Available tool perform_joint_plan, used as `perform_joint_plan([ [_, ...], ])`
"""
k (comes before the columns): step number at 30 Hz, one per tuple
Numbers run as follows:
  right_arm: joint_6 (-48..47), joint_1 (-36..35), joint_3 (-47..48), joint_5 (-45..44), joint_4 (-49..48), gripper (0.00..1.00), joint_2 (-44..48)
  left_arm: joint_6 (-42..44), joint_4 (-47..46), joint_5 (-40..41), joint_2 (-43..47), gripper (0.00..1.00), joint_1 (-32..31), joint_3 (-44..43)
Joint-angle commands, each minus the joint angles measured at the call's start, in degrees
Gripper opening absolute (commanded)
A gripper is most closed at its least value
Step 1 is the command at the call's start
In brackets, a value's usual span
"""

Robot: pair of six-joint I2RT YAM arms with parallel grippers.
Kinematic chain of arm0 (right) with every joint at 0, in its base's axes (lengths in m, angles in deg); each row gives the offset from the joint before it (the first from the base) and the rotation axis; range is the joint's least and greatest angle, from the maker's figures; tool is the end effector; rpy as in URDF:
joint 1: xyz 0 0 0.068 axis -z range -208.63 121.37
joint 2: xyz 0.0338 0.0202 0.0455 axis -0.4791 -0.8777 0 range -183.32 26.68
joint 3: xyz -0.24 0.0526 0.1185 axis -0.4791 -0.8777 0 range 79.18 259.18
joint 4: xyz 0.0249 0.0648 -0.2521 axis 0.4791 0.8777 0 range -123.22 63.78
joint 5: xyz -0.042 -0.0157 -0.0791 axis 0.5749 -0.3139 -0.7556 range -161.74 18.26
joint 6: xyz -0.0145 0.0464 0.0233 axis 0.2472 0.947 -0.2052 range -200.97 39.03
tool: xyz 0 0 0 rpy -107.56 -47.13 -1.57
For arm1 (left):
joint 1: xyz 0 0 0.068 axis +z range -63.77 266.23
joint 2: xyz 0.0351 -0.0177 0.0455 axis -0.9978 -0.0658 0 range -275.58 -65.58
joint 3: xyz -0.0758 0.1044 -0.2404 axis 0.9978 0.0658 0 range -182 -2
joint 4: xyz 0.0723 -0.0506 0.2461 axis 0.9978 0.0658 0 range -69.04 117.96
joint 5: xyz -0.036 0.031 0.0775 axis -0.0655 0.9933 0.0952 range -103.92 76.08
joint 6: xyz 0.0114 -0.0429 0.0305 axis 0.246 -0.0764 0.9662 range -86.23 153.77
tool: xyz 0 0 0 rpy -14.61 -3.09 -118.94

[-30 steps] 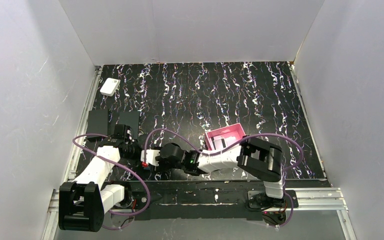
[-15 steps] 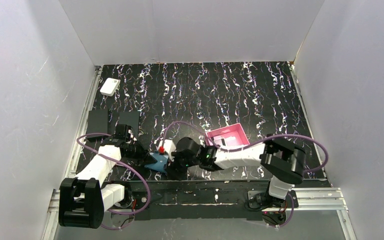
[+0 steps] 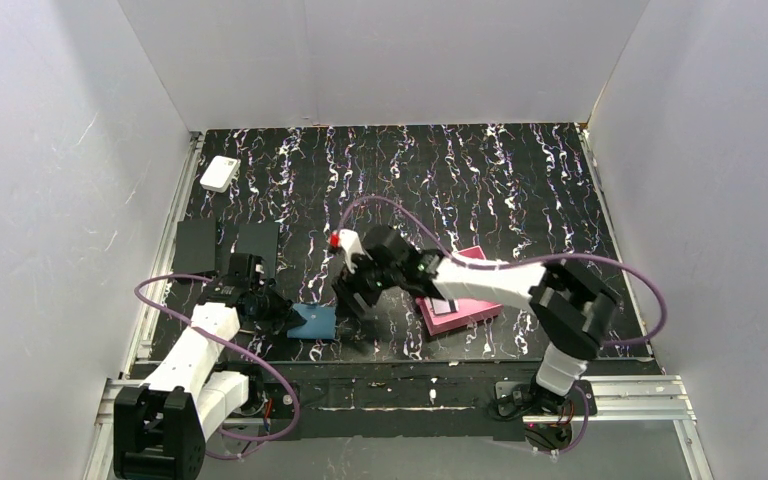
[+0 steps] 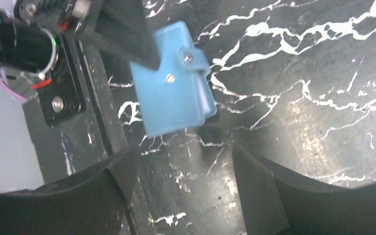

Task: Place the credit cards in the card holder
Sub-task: Close the card holder at the center of the board.

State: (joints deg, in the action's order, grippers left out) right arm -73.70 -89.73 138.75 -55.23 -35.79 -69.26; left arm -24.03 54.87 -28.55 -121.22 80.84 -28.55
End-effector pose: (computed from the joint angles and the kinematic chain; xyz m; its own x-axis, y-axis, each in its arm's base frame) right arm 0.1700 0.3288 0.2190 -0.3874 -0.4506 -0.8043 -0.9118 0.3162 0.2621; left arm 0.1619 -0.0243 0.1683 -0.6462 -0.7615 -0.0513 -0.6415 0.5783 -0.5041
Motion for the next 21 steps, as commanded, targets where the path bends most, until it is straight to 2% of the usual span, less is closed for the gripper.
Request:
perform_joint_plan([
  [1, 2.32, 2.19, 15.5, 9.5, 13.84, 0.73, -10.75, -0.13, 5.62, 13.58, 0.08, 0.0, 0.38, 1.83],
  [3, -0.09, 1.06, 17.44, 8.64, 14.9, 0.69, -12.71, -0.04, 6.3, 13.25, 0.77, 0.0, 0.38, 1.05],
  [6, -1.74, 0.37, 16.07, 7.72, 9.34, 0.67, -11.44, 0.2, 6.75, 13.59, 0.66, 0.0, 0.38, 0.27],
  [10, -4.77, 0.37, 19.44, 7.67, 11.3, 0.55, -13.8, 0.48, 5.88, 13.22, -1.67, 0.0, 0.38, 0.47],
  [17, -6.56, 0.11, 22.63, 9.4, 11.1, 0.56, -16.93, 0.9, 1.79, 10.26, -3.74, 0.0, 0.38, 2.1],
  [21, -6.86, 0.06, 26.75, 11.05, 13.38, 0.45, -20.27, 1.68, 1.34, 9.8, -4.82, 0.0, 0.35, 1.85],
])
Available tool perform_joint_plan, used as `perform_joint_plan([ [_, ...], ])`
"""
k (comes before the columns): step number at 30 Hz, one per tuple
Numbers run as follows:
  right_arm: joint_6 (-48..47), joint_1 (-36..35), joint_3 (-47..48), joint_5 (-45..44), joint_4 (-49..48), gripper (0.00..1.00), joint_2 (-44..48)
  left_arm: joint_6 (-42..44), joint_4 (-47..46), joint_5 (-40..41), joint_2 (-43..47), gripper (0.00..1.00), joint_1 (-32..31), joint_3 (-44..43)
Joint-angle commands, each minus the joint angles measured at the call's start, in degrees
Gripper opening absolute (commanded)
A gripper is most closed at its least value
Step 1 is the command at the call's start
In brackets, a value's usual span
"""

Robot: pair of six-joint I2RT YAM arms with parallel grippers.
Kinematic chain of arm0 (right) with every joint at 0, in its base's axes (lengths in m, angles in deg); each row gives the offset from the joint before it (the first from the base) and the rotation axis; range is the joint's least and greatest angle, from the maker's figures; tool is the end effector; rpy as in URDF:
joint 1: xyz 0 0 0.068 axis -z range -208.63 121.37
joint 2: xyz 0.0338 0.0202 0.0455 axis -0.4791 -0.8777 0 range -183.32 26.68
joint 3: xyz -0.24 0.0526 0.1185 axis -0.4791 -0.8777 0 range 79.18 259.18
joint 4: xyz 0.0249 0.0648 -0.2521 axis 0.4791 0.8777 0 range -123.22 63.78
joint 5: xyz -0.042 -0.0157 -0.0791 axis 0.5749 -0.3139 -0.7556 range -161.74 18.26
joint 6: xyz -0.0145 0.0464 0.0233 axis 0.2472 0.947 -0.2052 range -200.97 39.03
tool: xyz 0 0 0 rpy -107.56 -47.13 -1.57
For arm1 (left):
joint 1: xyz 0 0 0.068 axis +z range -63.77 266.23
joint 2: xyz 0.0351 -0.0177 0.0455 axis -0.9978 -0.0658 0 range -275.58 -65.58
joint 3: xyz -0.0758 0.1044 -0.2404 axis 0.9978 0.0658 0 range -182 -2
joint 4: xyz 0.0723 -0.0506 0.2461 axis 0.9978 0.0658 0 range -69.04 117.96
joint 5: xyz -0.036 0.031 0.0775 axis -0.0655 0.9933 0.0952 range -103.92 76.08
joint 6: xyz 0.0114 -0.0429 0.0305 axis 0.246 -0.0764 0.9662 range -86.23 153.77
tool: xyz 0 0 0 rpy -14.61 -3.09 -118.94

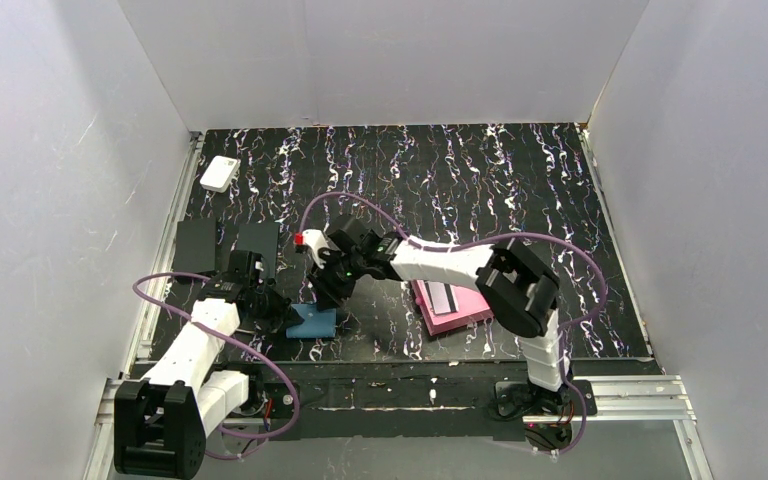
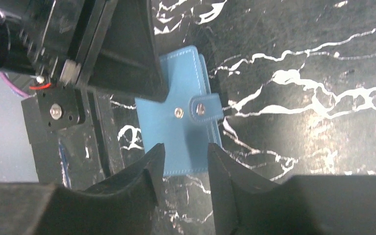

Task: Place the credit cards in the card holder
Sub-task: Close the card holder at the center of the board.

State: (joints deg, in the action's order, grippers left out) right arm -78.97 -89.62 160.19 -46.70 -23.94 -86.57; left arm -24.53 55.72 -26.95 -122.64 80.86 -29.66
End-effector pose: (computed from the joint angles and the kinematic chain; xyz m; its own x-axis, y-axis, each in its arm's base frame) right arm 0.2017 0.3947 0.2057 -0.3543 -0.5737 -0.7385 -0.9342 0.1823 0.3066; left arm 0.1652 -0.0235 0.1694 -0.6316 -0.7732 -0.0562 -0.6631 0.5764 -0.4775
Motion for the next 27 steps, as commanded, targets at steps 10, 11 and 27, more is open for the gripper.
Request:
perform_joint_plan([
  [10, -1.79, -0.71, 8.25, 1.84, 2.19, 0.43, -5.62, 2.32, -0.28, 7.87, -3.57, 0.0, 0.36, 3.55],
  [11, -1.76, -0.71, 8.47, 1.64, 2.35, 0.43, -5.7, 2.32, -0.38, 7.71, -3.7, 0.0, 0.36, 3.62],
  [27, -5.07, -1.2, 12.68, 0.8, 4.65, 0.43, -8.17, 2.47, -0.94, 7.5, -3.89, 0.0, 0.36, 4.19],
])
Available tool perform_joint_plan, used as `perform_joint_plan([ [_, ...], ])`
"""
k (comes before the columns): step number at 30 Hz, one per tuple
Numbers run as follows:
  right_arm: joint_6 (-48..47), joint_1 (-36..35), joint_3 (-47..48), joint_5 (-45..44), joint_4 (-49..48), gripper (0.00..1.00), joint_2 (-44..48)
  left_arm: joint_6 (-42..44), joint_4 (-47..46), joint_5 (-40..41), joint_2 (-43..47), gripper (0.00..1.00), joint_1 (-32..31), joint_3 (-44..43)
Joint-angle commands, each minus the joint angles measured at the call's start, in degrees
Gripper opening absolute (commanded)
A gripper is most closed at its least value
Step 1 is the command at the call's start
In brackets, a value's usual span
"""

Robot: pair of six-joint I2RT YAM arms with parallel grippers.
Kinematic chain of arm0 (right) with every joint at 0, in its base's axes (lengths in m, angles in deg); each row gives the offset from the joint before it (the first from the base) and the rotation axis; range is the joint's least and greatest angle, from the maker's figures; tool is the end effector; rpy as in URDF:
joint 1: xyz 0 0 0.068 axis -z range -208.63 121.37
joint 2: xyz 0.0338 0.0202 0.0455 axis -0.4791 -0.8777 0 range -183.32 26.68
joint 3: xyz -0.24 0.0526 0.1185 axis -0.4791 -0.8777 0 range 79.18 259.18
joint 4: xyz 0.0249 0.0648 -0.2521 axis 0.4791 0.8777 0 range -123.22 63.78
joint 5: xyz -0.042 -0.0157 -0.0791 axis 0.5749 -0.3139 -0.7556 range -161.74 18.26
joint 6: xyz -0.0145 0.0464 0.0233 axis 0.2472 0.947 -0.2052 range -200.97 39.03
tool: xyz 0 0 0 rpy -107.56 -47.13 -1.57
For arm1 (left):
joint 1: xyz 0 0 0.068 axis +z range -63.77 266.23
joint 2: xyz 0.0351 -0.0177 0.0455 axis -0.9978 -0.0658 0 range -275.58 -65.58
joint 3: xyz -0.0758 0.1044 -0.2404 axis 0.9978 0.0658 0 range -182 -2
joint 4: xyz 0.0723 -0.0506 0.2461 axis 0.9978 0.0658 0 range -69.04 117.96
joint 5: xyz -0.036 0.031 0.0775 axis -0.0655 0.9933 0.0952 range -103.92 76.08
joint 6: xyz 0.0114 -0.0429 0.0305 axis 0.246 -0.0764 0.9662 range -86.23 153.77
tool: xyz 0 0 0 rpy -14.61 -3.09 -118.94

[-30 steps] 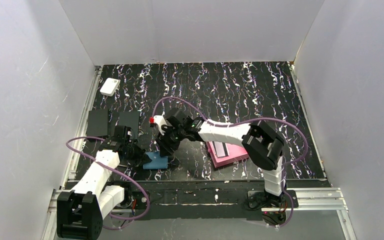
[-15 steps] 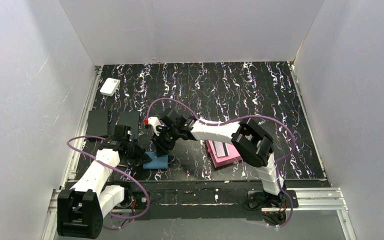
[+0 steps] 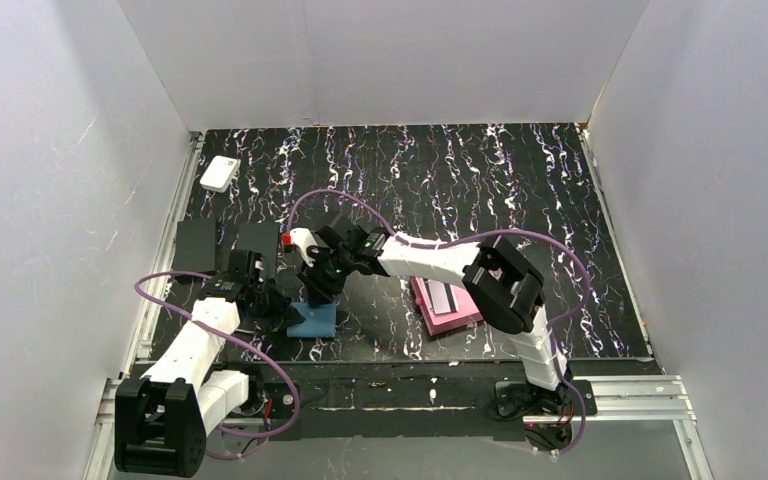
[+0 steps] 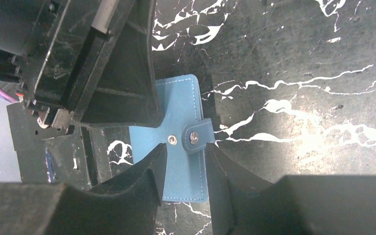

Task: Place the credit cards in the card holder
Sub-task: Close the card holder at the center of the board.

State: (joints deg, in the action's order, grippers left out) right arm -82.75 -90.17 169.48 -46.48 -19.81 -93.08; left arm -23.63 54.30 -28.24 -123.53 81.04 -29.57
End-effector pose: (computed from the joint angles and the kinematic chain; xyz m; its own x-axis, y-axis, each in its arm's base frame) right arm 0.2114 0.4219 0.2023 -0.2948 -0.6027 -0.7416 -0.9537 0.1373 0.2675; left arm 0.1681 -0.0241 0.1680 -0.6468 -0.7609 -0.0515 -0.6464 0.5828 -0.4925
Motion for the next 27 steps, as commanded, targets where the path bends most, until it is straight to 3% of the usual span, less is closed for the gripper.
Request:
perform_joint_plan([
  [1, -1.27, -0.81, 3.65, 0.65, 0.56, 0.42, -2.09, 1.59, 0.41, 8.79, -3.02, 0.0, 0.16, 4.17],
  [7, -1.54, -1.21, 4.62, 0.78, 0.75, 0.33, -3.28, 1.6, 0.23, 8.61, -2.92, 0.0, 0.18, 4.37],
  [15, 0.09, -1.17, 2.17, -0.69, -1.08, 0.01, -1.19, 2.61, -0.37, 8.34, -3.66, 0.0, 0.14, 4.08],
  [18, 2.82, -0.47, -1.72, -1.9, -2.7, 0.01, 2.33, 4.9, -1.26, 7.36, -5.68, 0.0, 0.18, 2.68],
  [22, 10.09, 1.41, -13.12, -0.04, -13.83, 0.01, 10.2, 8.67, -3.1, 5.79, -9.62, 0.0, 0.16, -0.85],
  [27, 13.81, 1.55, -20.21, -0.8, -18.7, 0.01, 14.2, 14.93, -7.64, -0.81, -17.35, 0.0, 0.18, -5.32],
])
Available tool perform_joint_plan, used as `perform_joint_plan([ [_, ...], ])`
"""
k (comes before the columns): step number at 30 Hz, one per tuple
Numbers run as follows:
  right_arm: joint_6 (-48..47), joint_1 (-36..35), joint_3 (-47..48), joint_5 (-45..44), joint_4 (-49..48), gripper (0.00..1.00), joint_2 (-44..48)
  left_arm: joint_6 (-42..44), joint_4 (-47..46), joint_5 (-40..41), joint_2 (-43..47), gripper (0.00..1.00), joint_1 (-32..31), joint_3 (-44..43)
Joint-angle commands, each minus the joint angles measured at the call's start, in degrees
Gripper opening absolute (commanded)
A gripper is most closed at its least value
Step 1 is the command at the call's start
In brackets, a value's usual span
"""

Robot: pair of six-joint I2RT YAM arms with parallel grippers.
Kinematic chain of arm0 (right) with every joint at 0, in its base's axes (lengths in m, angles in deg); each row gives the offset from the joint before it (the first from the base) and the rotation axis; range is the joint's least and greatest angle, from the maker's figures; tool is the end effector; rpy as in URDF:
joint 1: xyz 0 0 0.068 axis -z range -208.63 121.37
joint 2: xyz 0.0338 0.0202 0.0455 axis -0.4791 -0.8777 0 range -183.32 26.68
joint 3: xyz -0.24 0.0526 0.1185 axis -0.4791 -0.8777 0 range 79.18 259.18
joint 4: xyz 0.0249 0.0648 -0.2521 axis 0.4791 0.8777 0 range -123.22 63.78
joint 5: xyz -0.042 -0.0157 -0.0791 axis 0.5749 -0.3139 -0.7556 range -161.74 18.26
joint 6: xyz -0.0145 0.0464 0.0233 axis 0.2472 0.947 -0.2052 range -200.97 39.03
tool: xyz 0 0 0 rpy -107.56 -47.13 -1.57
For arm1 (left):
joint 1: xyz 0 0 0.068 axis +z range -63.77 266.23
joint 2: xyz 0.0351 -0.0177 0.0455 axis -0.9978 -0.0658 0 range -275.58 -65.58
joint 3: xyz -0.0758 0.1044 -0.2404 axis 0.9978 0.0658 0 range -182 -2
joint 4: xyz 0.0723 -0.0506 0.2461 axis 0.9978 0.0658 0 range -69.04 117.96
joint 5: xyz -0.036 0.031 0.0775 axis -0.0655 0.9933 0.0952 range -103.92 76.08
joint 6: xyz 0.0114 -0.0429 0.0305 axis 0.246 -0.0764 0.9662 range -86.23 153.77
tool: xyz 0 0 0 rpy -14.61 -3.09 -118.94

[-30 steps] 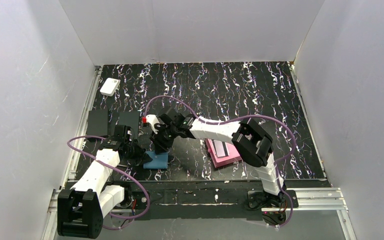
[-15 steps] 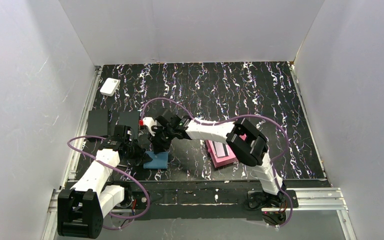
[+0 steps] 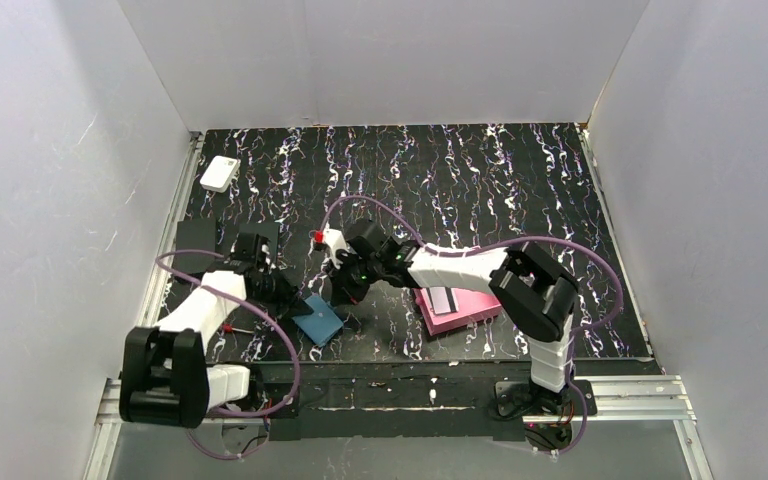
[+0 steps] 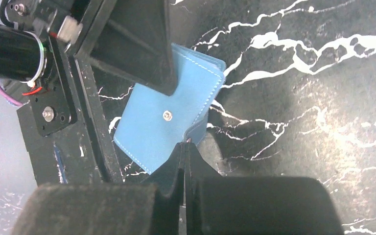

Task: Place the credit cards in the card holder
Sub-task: Close the card holder at the center of the board.

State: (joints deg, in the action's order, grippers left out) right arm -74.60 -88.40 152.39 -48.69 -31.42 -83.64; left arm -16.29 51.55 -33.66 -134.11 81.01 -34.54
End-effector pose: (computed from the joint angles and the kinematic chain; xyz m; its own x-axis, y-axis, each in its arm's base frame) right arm 0.2026 0.3754 0.1941 -0.4195 -0.5171 -0.7460 -0.9075 0.2590 0.3308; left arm 0.1977 -0.0301 0.1653 -0.7548 -0.6558 -0.0174 -0.5599 0.6578 -0.5038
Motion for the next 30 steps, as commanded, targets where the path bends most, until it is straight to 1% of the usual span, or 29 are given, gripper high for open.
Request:
perform_joint_plan([
  [1, 6.32, -0.23, -4.02, 1.15, -8.03, 0.01, 5.25, 8.39, -5.86, 2.75, -8.08, 0.0, 0.2, -1.01],
  [5, 9.89, -0.26, -4.68, 0.61, -9.01, 0.01, 4.79, 8.66, -9.46, -2.5, -11.06, 0.0, 0.16, -1.49],
  [7, 13.25, -0.2, -5.48, -0.4, -10.41, 0.01, 4.81, 8.64, -10.96, -3.68, -11.17, 0.0, 0.12, -0.76],
  [12, 19.81, 0.0, -6.06, -3.1, -11.97, 0.01, 4.64, 9.0, -12.6, -3.98, -9.93, 0.0, 0.12, 2.14],
  [14, 21.9, 0.1, -6.3, -2.48, -13.12, 0.01, 3.82, 8.64, -13.23, -4.23, -9.87, 0.0, 0.12, 3.05],
  [18, 26.24, 0.51, -8.75, -1.23, -18.44, 0.01, 3.38, 8.38, -13.54, -3.95, -9.07, 0.0, 0.12, 4.27],
  [26, 27.92, 0.96, -8.4, 3.51, -22.49, 0.01, 1.09, 7.9, -13.91, -3.5, -6.65, 0.0, 0.12, 6.07],
  [30, 27.84, 0.93, -6.61, 4.62, -21.86, 0.01, -0.24, 7.8, -14.02, -3.53, -6.32, 0.0, 0.12, 6.34],
])
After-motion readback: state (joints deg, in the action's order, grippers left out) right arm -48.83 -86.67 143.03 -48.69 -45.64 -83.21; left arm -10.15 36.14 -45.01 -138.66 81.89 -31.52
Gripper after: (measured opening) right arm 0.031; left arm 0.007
